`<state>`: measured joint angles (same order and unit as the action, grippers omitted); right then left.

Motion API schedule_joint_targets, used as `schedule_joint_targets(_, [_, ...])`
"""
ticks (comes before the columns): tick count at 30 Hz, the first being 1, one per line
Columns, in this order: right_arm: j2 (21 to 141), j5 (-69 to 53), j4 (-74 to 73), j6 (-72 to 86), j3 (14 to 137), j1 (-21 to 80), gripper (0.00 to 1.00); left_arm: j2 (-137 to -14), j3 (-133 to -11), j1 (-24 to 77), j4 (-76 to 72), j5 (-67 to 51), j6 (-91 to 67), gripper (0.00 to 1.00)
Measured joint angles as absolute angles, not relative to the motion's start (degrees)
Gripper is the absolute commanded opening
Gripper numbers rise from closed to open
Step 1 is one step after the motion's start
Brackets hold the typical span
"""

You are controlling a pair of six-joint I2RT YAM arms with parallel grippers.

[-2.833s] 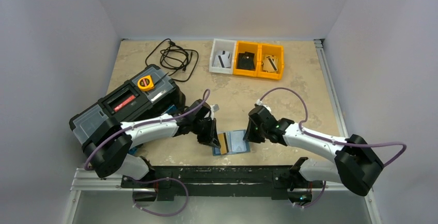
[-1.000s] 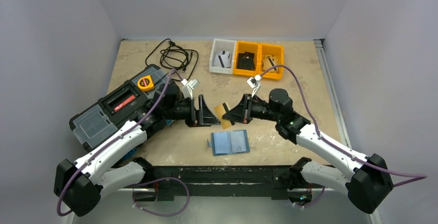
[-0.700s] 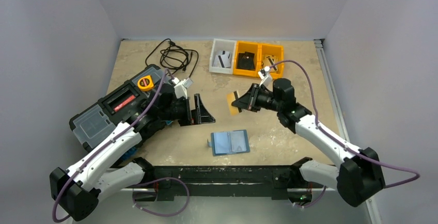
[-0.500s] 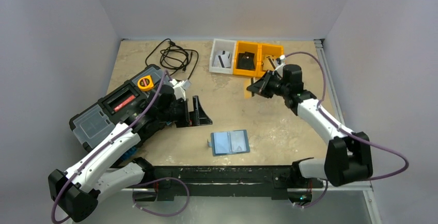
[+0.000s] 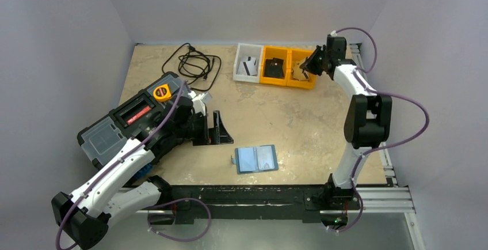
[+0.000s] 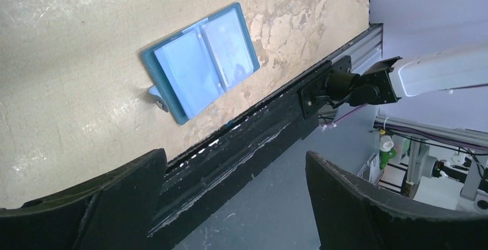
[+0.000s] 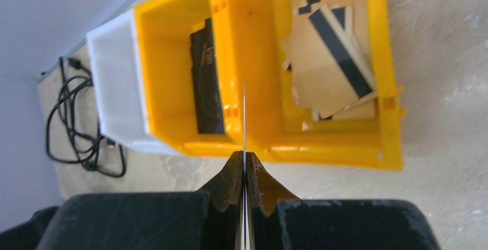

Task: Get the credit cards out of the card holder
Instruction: Place the credit card in the storage box.

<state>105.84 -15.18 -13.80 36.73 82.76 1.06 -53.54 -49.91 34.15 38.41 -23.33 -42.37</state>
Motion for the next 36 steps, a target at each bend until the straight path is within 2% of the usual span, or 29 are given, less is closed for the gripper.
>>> schedule_joint_targets(8, [119.52,-9.87,-21.82,32.88,98.32,0.25,0.00,-50.41,-49.93,34.15,40.23,-23.14,-42.22,0.91])
schedule_joint_targets(11, [122.80,-9.39,-23.57,32.36,101.91,0.25,0.04,-50.04,-49.93,34.15,40.82,-23.14,-42.17,0.91])
schedule_joint_targets(14, [125.93,-8.91,-25.15,32.01,105.91,0.25,0.11,-49.98,-49.93,34.15,41.60,-23.14,-42.15,0.91])
schedule_joint_targets(18, [128.46,-8.93,-26.70,31.86,109.56,0.25,0.33,-49.98,-49.93,34.15,41.76,-23.14,-42.17,0.91])
schedule_joint_targets(20, [128.99,-8.88,-27.42,31.97,110.61,0.25,0.39,-49.98,-49.93,34.15,41.71,-23.14,-42.19,0.91])
schedule_joint_targets(31, [128.01,-6.83,-31.57,31.90,112.79,0.25,0.54,-52.27,-49.93,35.48,40.91,-22.79,-42.37,0.91])
schedule_joint_targets(36, [119.72,-5.87,-31.77,31.88,105.78,0.25,0.58,-55.75,-50.09,39.59,40.51,-19.81,-42.39,0.90])
